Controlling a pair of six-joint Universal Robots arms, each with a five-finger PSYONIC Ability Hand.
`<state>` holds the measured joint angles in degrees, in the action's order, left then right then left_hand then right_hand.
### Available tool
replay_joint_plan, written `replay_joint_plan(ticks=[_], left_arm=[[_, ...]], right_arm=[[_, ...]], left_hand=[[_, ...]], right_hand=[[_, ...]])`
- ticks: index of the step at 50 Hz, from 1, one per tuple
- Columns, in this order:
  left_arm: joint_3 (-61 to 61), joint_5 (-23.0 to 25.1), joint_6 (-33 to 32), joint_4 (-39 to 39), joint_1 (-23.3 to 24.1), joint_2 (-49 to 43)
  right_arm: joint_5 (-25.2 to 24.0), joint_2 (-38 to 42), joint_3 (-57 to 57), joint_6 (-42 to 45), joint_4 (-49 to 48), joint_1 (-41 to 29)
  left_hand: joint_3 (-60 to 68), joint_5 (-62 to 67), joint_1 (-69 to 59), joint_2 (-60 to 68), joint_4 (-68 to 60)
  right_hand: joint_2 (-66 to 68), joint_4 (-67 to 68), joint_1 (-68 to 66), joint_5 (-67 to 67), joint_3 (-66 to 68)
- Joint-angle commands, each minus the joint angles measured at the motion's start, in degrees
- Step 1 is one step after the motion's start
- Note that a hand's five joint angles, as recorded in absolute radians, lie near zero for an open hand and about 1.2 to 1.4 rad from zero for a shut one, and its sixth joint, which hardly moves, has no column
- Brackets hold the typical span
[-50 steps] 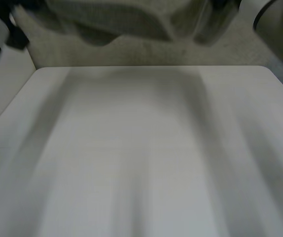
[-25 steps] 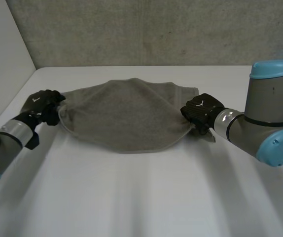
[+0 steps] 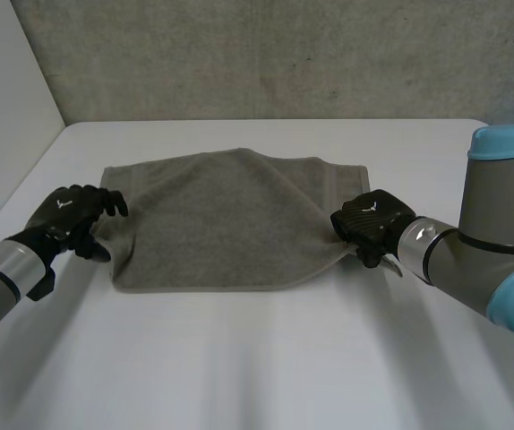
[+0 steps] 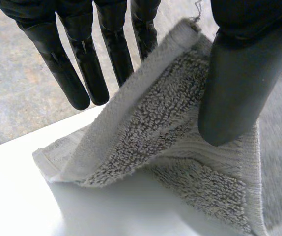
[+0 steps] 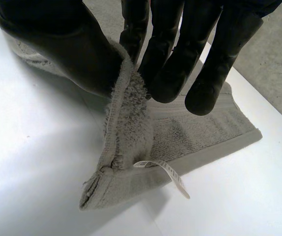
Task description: Fold the towel.
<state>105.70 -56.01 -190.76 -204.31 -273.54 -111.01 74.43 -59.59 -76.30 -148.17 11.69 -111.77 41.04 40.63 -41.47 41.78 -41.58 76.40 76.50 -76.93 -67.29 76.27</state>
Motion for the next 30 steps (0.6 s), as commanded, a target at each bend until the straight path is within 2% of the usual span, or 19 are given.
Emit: replay_joint_plan(ticks=[1, 7, 14, 15, 16, 17, 19, 25, 28, 30], left_arm=[[2.5, 0.0, -12.2, -0.5, 0.3, 0.0], [5.0, 0.0, -20.0, -3.2, -0.2, 0.1], [6.1, 0.0, -24.7, -5.7, -0.2, -0.5], [6.1, 0.0, -25.2, -6.1, -0.2, -0.7], [6.1, 0.0, -25.3, -6.4, -0.2, -0.7], [6.1, 0.0, -25.3, -6.5, -0.2, -0.7], [6.2, 0.0, -25.3, -6.7, -0.1, -0.6], [6.5, -0.2, -24.2, -6.6, -0.1, 3.1], [7.4, -0.3, -23.0, -6.4, -0.1, 7.4], [7.9, -0.3, -22.1, -5.9, -0.1, 9.2]], right_arm=[[0.0, 0.0, -1.7, -0.3, -2.2, 0.1], [-0.1, 0.2, -2.3, -0.3, -2.6, 0.2], [-0.1, 0.3, -2.5, -0.4, -2.7, 0.1], [-0.1, 0.3, -2.5, -0.4, -2.8, 0.1], [0.0, 0.3, -2.5, -0.4, -2.7, 0.1], [0.0, 0.3, -2.5, -0.4, -2.7, 0.1], [0.4, 0.1, -2.5, -0.4, -2.7, 0.1], [1.5, -1.8, -2.4, -1.1, -2.1, 0.8], [3.2, -5.2, -1.6, -2.6, -0.5, 1.4], [4.7, -8.8, -1.1, -2.5, 4.3, 4.0]], left_hand=[[-8.8, -18.4, 9.2, -9.5, 9.3], [-8.3, -17.9, 8.7, -9.0, 8.8], [-2.6, -12.2, 3.0, -3.3, 3.1], [3.9, -5.7, -3.5, 3.2, -3.4], [16.0, 6.4, -15.5, 15.2, -15.4], [16.1, 6.5, -15.7, 15.4, -15.6], [38.9, 29.3, -38.4, 38.1, -38.3], [39.0, 29.4, -38.5, 38.2, -38.4], [39.0, 29.4, -38.5, 38.2, -38.4], [39.0, 29.4, -38.5, 38.2, -38.4]], right_hand=[[3.6, 3.5, -3.1, -2.7, 3.7], [3.6, 3.5, -3.1, -2.7, 3.7], [3.6, 3.5, -3.1, -2.7, 3.7], [3.6, 3.5, -3.1, -2.7, 3.7], [3.6, 3.5, -3.1, -2.7, 3.7], [3.6, 3.5, -3.1, -2.7, 3.7], [3.6, 3.5, -3.1, -2.7, 3.7], [3.6, 3.5, -3.1, -2.7, 3.7], [3.6, 3.5, -3.1, -2.7, 3.7], [3.6, 3.5, -3.1, -2.7, 3.7]])
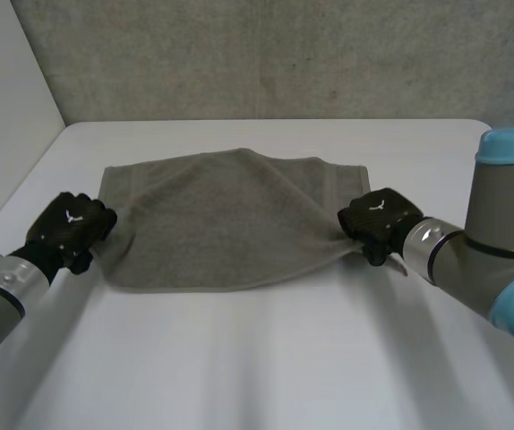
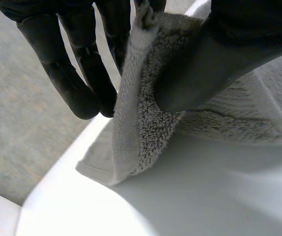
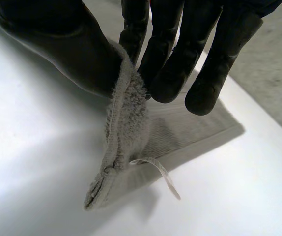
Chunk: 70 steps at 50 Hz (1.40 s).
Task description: Fold the towel.
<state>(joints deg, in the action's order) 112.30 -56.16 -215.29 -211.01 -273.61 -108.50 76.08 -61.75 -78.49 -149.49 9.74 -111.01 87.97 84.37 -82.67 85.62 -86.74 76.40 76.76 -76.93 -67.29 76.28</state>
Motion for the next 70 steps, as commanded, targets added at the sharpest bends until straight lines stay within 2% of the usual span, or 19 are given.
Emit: replay_joint_plan(ticks=[1, 5, 10, 17, 20, 25, 27, 29, 32, 33, 34, 36, 37, 39, 41, 47, 51, 56, 70], left_arm=[[1.5, -0.3, 3.4, 0.9, 0.0, 8.2], [2.2, -0.4, 5.8, 2.3, 0.1, 12.1], [2.8, -0.4, 8.6, 10.9, -0.5, 18.6], [2.0, 0.4, 8.3, 25.1, -6.5, 23.4], [1.2, 2.2, 8.2, 31.7, -8.7, 23.5], [0.5, 3.9, 8.4, 33.4, -9.1, 22.2], [-0.8, 3.6, 8.8, 32.9, -9.2, 19.2], [-5.2, 3.1, 9.4, 32.2, -6.5, 12.6], [-8.3, 2.3, 10.4, 32.1, -3.3, 9.1], [-13.2, -0.2, 11.8, 31.9, 0.2, 4.0], [-13.2, -0.2, 11.8, 31.9, 0.3, 4.0], [-22.8, -7.0, 14.1, 32.1, 4.6, -4.4], [-22.8, -7.0, 14.1, 32.1, 4.7, -4.4], [-31.0, -12.5, 15.7, 32.2, 6.7, -11.2], [-34.8, -14.2, 16.1, 32.2, 7.2, -14.3], [-50.3, -16.0, 18.3, 32.2, 10.5, -25.3], [-56.4, -17.4, 19.3, 32.2, 11.0, -29.5], [-66.8, -22.4, 19.5, 32.2, 11.2, -37.0], [-72.7, -23.5, 19.3, 32.3, 11.9, -43.0]], right_arm=[[3.2, -8.2, 1.2, -0.8, 8.9, 4.6], [2.8, -11.0, 1.7, 0.1, 14.3, 5.8], [2.5, -14.2, 1.4, 5.6, 20.6, 6.7], [0.6, -18.4, -0.9, 23.1, 31.5, 8.8], [-2.2, -18.8, 0.4, 23.9, 32.6, 10.6], [-5.0, -15.2, 3.6, 23.1, 31.0, 11.7], [-4.7, -11.9, 5.6, 23.0, 28.9, 11.6], [-2.5, -6.7, 10.7, 23.1, 25.2, 11.0], [0.1, -1.9, 15.9, 22.9, 23.4, 10.0], [0.1, -1.9, 15.9, 22.9, 23.4, 10.0], [1.5, 1.7, 19.1, 22.4, 22.6, 9.2], [2.9, 4.9, 22.6, 21.8, 21.7, 7.9], [4.1, 8.3, 26.6, 21.0, 21.0, 6.6], [4.9, 10.9, 29.6, 20.4, 20.6, 6.0], [5.7, 16.2, 35.2, 19.4, 20.1, 5.3], [5.9, 23.1, 42.2, 18.4, 18.9, 4.1], [5.8, 27.5, 47.1, 16.3, 17.7, 3.3], [6.0, 30.9, 51.2, 14.8, 16.5, 3.1], [8.0, 40.2, 61.4, 13.2, 15.3, 3.1]], left_hand=[[-8.0, -14.4, 2.7, -5.6, 6.7], [-8.0, -14.4, 2.7, -5.6, 6.7], [-8.0, -14.4, 2.7, -5.6, 6.7], [-8.0, -14.4, 2.7, -5.6, 6.7], [-8.0, -14.4, 2.7, -5.6, 6.7], [-8.0, -14.4, 2.7, -5.6, 6.7], [-8.0, -14.4, 2.7, -5.6, 6.7], [-8.0, -14.4, 2.7, -5.6, 6.7], [-8.0, -14.4, 2.7, -5.6, 6.7], [-8.0, -14.4, 2.7, -5.6, 6.7], [-8.0, -14.4, 2.7, -5.6, 6.7], [-8.0, -14.4, 2.7, -5.6, 6.7], [-8.0, -14.4, 2.7, -5.6, 6.7], [-8.0, -14.4, 2.7, -5.6, 6.7], [-8.0, -14.4, 2.7, -5.6, 6.7], [-8.0, -14.4, 2.7, -5.6, 6.7], [-8.0, -14.4, 2.7, -5.6, 6.7], [-8.0, -14.4, 2.7, -5.6, 6.7], [-8.0, -14.4, 2.7, -5.6, 6.7]], right_hand=[[3.6, 3.2, -3.1, -2.7, 3.7], [3.6, 3.2, -3.1, -2.7, 3.7], [3.6, 3.2, -3.1, -2.7, 3.7], [3.6, 3.2, -3.1, -2.7, 3.7], [3.6, 3.2, -3.1, -2.7, 3.7], [3.6, 3.2, -3.1, -2.7, 3.7], [3.6, 3.2, -3.1, -2.7, 3.7], [3.6, 3.2, -3.1, -2.7, 3.7], [3.6, 3.2, -3.1, -2.7, 3.7], [3.6, 3.2, -3.1, -2.7, 3.7], [3.6, 3.2, -3.1, -2.7, 3.7], [3.6, 3.2, -3.1, -2.7, 3.7], [3.6, 3.2, -3.1, -2.7, 3.7], [3.6, 3.2, -3.1, -2.7, 3.7], [3.6, 3.2, -3.1, -2.7, 3.7], [3.6, 3.2, -3.1, -2.7, 3.7], [3.6, 3.2, -3.1, -2.7, 3.7], [3.6, 3.2, -3.1, -2.7, 3.7], [3.6, 3.2, -3.1, -2.7, 3.7]])
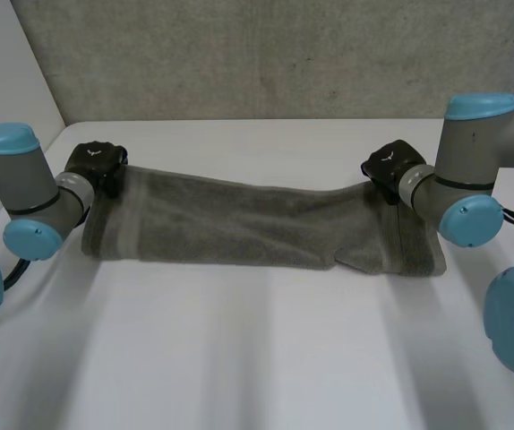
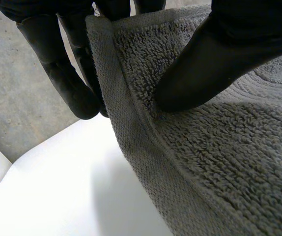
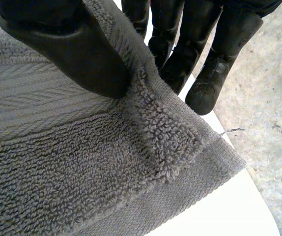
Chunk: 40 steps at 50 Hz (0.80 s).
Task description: Fold the towel.
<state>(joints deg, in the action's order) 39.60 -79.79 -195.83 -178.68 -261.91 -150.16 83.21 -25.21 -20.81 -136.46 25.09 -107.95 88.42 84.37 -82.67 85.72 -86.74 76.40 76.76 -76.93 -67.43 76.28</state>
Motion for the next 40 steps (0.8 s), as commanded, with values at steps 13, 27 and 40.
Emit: replay_joint_plan(ticks=[13, 27, 40], left_arm=[[0.1, 0.1, -0.1, 0.1, 0.3, -1.2], [6.7, -0.9, 0.9, 4.4, 2.5, 8.4], [29.3, 0.1, 1.1, 0.3, 2.5, 27.3]], right_arm=[[3.7, 5.9, 7.6, -0.4, 0.0, 0.0], [3.7, -5.7, 3.5, -10.8, 3.8, -4.3], [4.6, -28.1, -35.6, -11.8, 0.0, -4.2]], left_hand=[[-8.4, -14.4, 2.7, -5.7, 6.7], [-69.6, -75.6, 63.9, -66.9, 68.0], [-69.6, -75.6, 63.9, -66.9, 68.0]], right_hand=[[-3.2, -3.6, 3.8, 4.3, -3.1], [-66.4, -66.8, 66.9, 67.4, -66.3], [-59.4, -59.8, 60.0, 60.4, -59.3]])
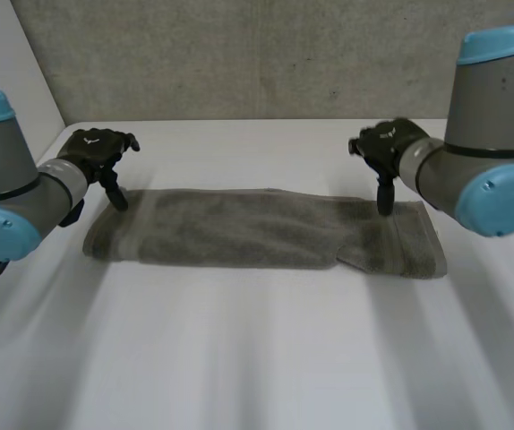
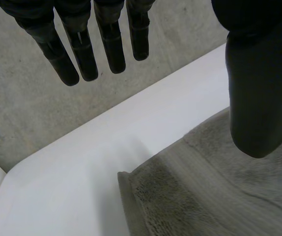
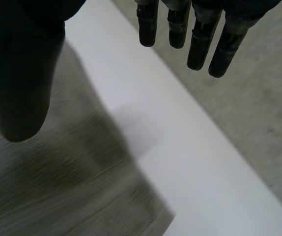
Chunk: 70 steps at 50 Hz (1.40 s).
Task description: Fold the towel.
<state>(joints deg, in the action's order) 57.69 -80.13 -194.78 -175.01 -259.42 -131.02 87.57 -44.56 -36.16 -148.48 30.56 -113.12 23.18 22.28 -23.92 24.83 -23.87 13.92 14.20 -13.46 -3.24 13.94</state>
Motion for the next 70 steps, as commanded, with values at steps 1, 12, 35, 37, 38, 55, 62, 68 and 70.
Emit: replay_joint_plan(ticks=[1, 12, 35, 37, 38, 55, 62, 68, 70], left_arm=[[13.9, 0.4, -0.1, -4.7, -0.2, 9.7], [23.9, 0.6, -0.3, -8.7, 0.0, 13.7], [29.6, 0.9, -0.1, -11.0, 0.8, 19.1], [29.8, 0.9, -0.1, -11.0, 0.7, 19.6], [29.9, 0.9, -0.2, -11.0, 0.6, 19.9], [30.0, 0.7, 0.1, -11.0, 0.8, 20.5], [29.9, 0.8, 0.1, -11.1, 0.8, 20.4], [29.9, 0.9, 0.1, -11.8, 1.0, 19.6], [29.9, 0.8, 0.1, -12.5, 1.2, 19.3]], right_arm=[[0.3, -10.4, -24.8, 0.2, -8.5, 1.7], [0.4, -11.5, -42.3, 0.9, -21.3, 8.3], [9.0, -13.7, -39.8, 19.9, -27.7, 20.6], [10.9, -13.8, -37.7, 23.4, -28.4, 20.4], [12.4, -13.4, -35.0, 24.8, -29.8, 19.6], [-1.7, 2.0, -16.8, 11.6, -35.3, -23.2], [-7.9, 4.4, -17.8, 10.3, -34.6, -24.4], [-7.0, -1.1, -21.1, 7.4, -34.4, -19.4], [-6.6, -3.5, -23.3, 5.0, -34.1, -17.2]], left_hand=[[-4.4, -13.5, 5.1, -6.0, 5.1], [-4.7, -13.8, 5.5, -6.4, 5.4], [-5.2, -14.3, 6.0, -6.9, 5.9], [-5.4, -14.5, 6.1, -7.0, 6.1], [-5.4, -14.5, 6.1, -7.0, 6.1], [-6.2, -15.3, 7.0, -7.9, 6.9], [-6.4, -15.5, 7.1, -8.1, 7.1], [-7.1, -16.2, 7.8, -8.7, 7.8], [-7.1, -16.2, 7.8, -8.7, 7.8]], right_hand=[[5.7, 5.4, -6.2, -6.4, 5.7], [15.8, 15.6, -16.3, -16.5, 15.8], [66.1, 65.8, -66.5, -66.8, 66.1], [66.1, 65.8, -66.5, -66.8, 66.1], [66.1, 65.8, -66.5, -66.8, 66.1], [66.1, 65.8, -66.5, -66.8, 66.1], [10.3, 10.0, -10.8, -11.0, 10.3], [-3.9, -4.2, 3.5, 3.2, -3.9], [-3.9, -4.2, 3.5, 3.2, -3.9]])
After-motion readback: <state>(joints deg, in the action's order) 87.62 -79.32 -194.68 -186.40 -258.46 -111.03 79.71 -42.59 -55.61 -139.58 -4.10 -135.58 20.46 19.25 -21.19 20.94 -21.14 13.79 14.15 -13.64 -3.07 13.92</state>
